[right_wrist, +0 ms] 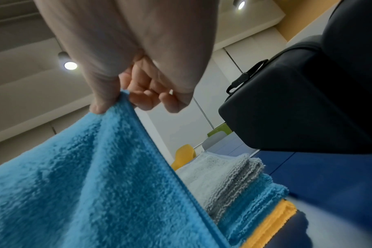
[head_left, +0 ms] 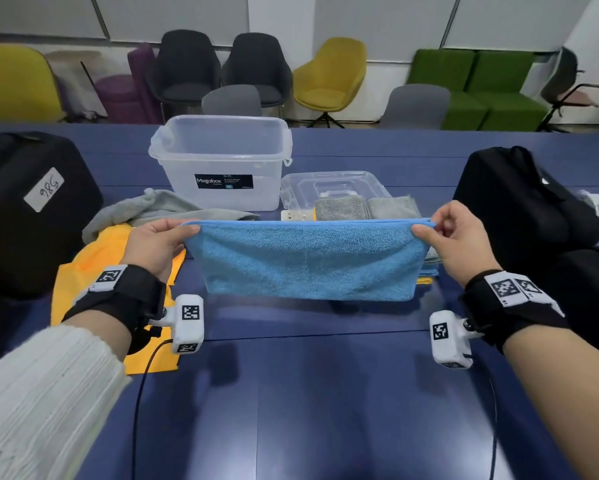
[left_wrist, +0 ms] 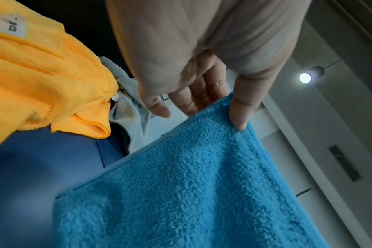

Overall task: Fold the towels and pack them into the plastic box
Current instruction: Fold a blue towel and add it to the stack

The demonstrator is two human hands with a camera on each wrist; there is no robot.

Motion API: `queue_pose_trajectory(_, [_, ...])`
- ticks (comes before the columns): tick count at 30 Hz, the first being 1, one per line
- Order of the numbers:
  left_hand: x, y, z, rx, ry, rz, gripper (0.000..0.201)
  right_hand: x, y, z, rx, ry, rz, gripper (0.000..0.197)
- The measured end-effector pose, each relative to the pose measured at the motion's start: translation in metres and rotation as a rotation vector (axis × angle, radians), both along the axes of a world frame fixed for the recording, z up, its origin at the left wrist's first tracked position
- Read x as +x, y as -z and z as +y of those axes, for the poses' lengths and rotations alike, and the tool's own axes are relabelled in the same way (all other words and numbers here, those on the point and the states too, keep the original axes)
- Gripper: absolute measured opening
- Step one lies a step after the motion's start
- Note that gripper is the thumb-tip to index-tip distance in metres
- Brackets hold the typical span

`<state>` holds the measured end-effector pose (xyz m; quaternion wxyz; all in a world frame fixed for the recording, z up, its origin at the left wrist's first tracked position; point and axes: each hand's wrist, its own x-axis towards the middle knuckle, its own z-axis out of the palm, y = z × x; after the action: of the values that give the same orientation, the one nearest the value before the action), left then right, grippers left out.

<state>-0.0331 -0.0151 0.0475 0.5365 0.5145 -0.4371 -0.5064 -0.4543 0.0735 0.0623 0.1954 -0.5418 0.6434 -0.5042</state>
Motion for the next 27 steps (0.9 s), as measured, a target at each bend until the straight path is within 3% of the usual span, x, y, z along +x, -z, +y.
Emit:
queue_pose_trajectory(7, [-0.001,0.002,0.006,-0.017,0.010,-0.098,0.020,-0.010,0.012,-0.004,0.163,-0.018,0.200,0.007])
queue_pose_trajectory(12, [0.019,0.000,0.010,-0.013,0.144,-0.195,0.017,-0.018,0.002,0.011,0.268,-0.195,0.203,0.020])
queue_pose_trajectory(15, [0.029,-0.014,0.015,0.031,0.268,-0.161,0.017,-0.014,-0.017,0.025,0.309,-0.295,0.119,0.022])
queue_pose_trajectory(18, [0.041,-0.029,0.018,0.092,0.449,-0.111,0.050,-0.020,-0.037,0.038,0.401,-0.376,-0.110,0.008])
queue_pose_trajectory(22, [0.046,-0.039,0.018,0.249,0.660,-0.092,0.054,-0.039,-0.042,0.040,0.644,-0.425,-0.199,0.009])
queue_pose_trajectory(25, [0.041,-0.019,0.015,0.428,0.699,-0.224,0.053,-0.040,-0.014,0.034,0.758,-0.377,-0.050,0.013])
queue_pose_trajectory(27, [0.030,0.004,0.016,0.549,0.642,-0.345,0.037,-0.035,0.017,0.028,0.850,-0.336,0.107,0.019])
